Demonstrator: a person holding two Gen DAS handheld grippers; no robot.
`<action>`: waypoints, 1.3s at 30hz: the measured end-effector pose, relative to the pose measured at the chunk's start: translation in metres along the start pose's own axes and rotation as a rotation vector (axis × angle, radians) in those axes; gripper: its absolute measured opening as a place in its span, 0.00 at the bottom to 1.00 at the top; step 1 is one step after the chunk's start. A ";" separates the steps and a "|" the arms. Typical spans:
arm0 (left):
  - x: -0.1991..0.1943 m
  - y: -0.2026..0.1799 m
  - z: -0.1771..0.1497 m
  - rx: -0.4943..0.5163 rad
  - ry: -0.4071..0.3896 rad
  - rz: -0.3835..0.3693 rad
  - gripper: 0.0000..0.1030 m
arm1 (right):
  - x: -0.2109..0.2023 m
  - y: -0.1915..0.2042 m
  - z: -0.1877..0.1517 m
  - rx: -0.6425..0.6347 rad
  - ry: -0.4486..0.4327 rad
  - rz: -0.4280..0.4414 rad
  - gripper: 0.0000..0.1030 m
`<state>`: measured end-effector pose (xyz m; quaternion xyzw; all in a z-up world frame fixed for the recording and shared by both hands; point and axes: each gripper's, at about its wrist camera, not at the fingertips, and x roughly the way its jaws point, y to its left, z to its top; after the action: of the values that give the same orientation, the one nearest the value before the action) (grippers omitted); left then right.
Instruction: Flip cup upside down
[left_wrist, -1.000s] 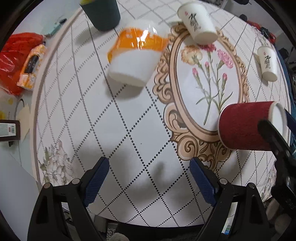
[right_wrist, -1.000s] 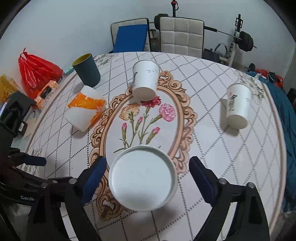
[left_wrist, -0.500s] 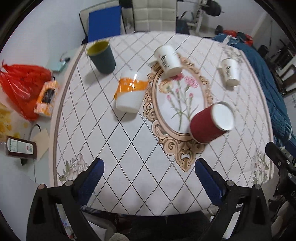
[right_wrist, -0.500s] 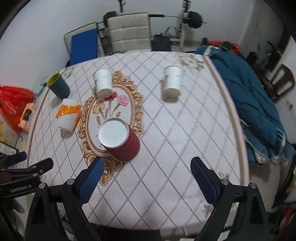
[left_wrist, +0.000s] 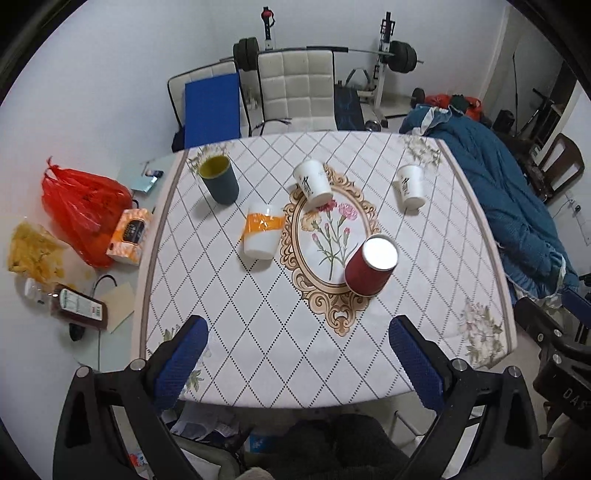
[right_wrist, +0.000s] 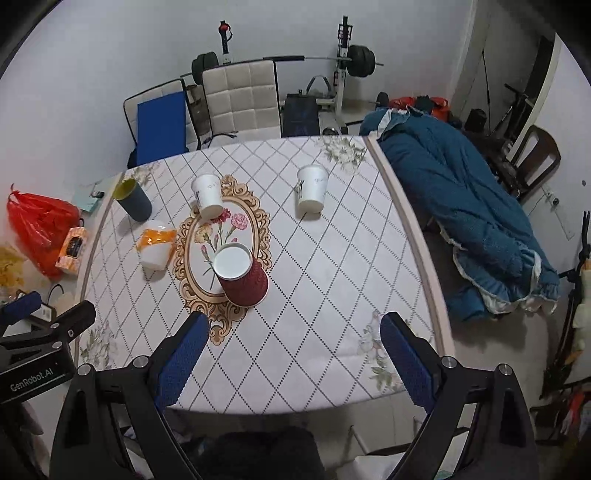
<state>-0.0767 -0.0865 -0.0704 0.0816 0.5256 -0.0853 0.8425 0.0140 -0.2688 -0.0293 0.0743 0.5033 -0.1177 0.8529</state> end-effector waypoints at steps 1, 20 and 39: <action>-0.011 -0.001 -0.001 -0.003 -0.009 0.002 0.98 | -0.013 -0.002 -0.001 -0.004 -0.008 0.008 0.93; -0.115 -0.010 -0.019 -0.053 -0.059 -0.019 0.98 | -0.164 -0.016 -0.008 -0.046 -0.115 0.044 0.94; -0.128 -0.009 -0.024 -0.085 -0.061 -0.015 0.98 | -0.183 -0.004 0.003 -0.085 -0.127 0.048 0.96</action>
<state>-0.1545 -0.0824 0.0336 0.0392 0.5036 -0.0718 0.8601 -0.0701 -0.2506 0.1325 0.0425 0.4509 -0.0800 0.8880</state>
